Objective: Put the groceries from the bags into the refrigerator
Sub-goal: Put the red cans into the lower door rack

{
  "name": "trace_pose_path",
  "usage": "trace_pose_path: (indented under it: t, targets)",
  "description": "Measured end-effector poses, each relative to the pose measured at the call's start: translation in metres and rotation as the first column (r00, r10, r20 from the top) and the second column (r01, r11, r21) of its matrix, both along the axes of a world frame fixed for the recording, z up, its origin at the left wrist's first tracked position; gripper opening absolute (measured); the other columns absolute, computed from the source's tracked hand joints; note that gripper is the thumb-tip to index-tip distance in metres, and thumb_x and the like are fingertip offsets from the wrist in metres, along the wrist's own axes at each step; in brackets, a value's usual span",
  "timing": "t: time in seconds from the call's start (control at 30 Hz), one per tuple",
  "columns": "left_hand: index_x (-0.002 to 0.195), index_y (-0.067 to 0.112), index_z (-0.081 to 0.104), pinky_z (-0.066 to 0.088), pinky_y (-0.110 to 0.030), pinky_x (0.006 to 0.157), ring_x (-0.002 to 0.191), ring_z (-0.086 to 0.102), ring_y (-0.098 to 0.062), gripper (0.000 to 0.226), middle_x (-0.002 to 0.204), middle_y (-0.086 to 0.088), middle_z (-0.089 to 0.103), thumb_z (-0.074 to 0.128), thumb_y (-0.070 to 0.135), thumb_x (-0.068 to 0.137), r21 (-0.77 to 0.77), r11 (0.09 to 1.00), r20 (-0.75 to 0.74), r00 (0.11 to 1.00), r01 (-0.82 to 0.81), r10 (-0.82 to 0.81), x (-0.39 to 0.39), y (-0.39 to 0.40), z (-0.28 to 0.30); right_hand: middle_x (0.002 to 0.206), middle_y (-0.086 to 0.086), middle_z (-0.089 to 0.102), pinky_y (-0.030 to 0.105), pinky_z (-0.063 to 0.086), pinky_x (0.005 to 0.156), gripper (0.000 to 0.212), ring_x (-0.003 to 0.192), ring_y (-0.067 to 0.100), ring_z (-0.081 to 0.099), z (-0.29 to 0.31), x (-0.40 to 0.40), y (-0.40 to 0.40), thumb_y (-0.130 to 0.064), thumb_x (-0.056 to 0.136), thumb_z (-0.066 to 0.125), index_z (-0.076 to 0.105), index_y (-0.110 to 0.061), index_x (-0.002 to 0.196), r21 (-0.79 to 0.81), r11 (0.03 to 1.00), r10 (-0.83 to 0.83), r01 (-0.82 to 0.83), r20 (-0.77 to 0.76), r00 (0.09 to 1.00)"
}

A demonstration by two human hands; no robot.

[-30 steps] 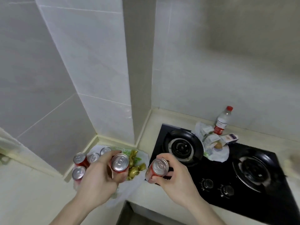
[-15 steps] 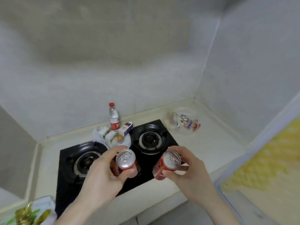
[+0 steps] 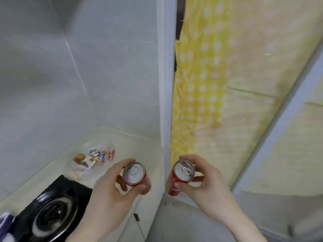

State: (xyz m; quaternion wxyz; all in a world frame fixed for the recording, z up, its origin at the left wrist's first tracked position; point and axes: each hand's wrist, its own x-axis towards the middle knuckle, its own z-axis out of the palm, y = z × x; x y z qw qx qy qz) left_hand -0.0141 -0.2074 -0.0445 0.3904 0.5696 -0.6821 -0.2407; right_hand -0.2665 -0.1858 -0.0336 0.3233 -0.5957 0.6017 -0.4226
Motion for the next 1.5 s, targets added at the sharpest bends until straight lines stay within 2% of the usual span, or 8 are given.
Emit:
trace_pose_path:
  t: [0.17,0.3,0.43,0.73,0.83,1.03,1.27,1.5]
  targets:
    - [0.113,0.046,0.065,0.046,-0.012,0.058,0.075,0.061,-0.011,0.062,0.102,0.03,0.063,0.093,0.022,0.064,0.028,0.967,-0.033,0.967,0.253,-0.252,-0.082,-0.062,0.007,0.113,-0.025,0.07,0.024,0.055,0.088,0.058,0.111,0.0,0.065,0.004,-0.068,0.006,-0.017,0.071,0.09,0.063,-0.044,0.115,-0.001,0.971,-0.24,0.24,0.002,0.971]
    - [0.112,0.048,0.065,0.046,-0.012,0.057,0.067,0.061,-0.009,0.064,0.091,0.015,0.068,0.093,0.018,0.064,0.019,0.889,-0.083,0.887,0.458,-0.455,-0.149,-0.105,0.009,0.112,-0.03,0.069,0.014,0.051,0.083,0.056,0.108,-0.004,0.064,0.008,-0.113,0.008,-0.016,0.071,0.089,0.064,-0.044,0.112,0.009,0.9,-0.435,0.435,-0.023,0.9]
    - [0.107,0.056,0.064,0.043,-0.011,0.056,0.055,0.055,-0.005,0.065,0.068,0.007,0.061,0.094,0.022,0.06,0.005,0.804,-0.091,0.801,0.594,-0.592,-0.21,-0.145,0.015,0.108,-0.026,0.072,0.021,0.053,0.087,0.056,0.11,-0.002,0.065,0.018,-0.145,0.01,-0.019,0.071,0.089,0.063,-0.045,0.113,-0.014,0.785,-0.62,0.62,-0.054,0.783]
    - [0.109,0.054,0.064,0.037,-0.008,0.052,0.048,0.046,0.0,0.066,0.07,0.012,0.058,0.095,0.02,0.061,-0.028,0.461,-0.041,0.46,0.887,-0.887,-0.347,-0.178,0.031,0.108,-0.024,0.072,0.019,0.055,0.084,0.054,0.107,-0.001,0.066,0.033,-0.193,0.05,-0.019,0.072,0.09,0.064,-0.043,0.113,-0.058,0.442,-0.896,0.895,-0.068,0.439]
    - [0.109,0.054,0.066,0.037,-0.008,0.052,0.044,0.044,0.0,0.066,0.063,0.002,0.053,0.094,0.018,0.062,-0.026,0.339,-0.112,0.335,0.94,-0.936,-0.394,-0.167,0.039,0.108,-0.026,0.071,0.018,0.055,0.084,0.054,0.107,-0.002,0.066,0.04,-0.207,0.075,-0.02,0.071,0.091,0.065,-0.044,0.111,-0.091,0.315,-0.948,0.945,-0.089,0.307]
    - [0.115,0.052,0.066,0.038,-0.017,0.048,0.041,0.038,-0.011,0.068,0.064,0.002,0.052,0.094,0.022,0.061,-0.041,0.144,-0.164,0.135,0.989,-0.977,-0.493,-0.121,0.048,0.11,-0.032,0.069,0.024,0.055,0.086,0.054,0.109,-0.003,0.064,0.053,-0.251,0.131,-0.022,0.071,0.092,0.065,-0.046,0.112,-0.146,0.133,-0.988,0.98,-0.099,0.119]
    - [0.11,0.05,0.068,0.036,-0.015,0.046,0.04,0.036,-0.008,0.065,0.066,-0.003,0.051,0.094,0.015,0.061,-0.103,0.018,-0.213,-0.004,0.995,-0.977,-0.594,-0.05,0.07,0.111,-0.028,0.07,0.012,0.052,0.082,0.057,0.106,0.0,0.066,0.07,-0.321,0.196,-0.023,0.07,0.093,0.066,-0.046,0.115,-0.214,0.024,-0.996,0.977,-0.085,0.006]
    - [0.109,0.048,0.068,0.042,-0.012,0.055,0.048,0.046,-0.007,0.061,0.069,0.014,0.061,0.091,0.013,0.065,-0.144,-0.107,-0.197,-0.135,0.984,-0.971,-0.671,0.015,0.088,0.113,-0.026,0.071,0.019,0.055,0.082,0.058,0.104,0.003,0.069,0.089,-0.368,0.254,-0.02,0.068,0.093,0.067,-0.045,0.114,-0.287,-0.092,-0.992,0.954,-0.053,-0.112]
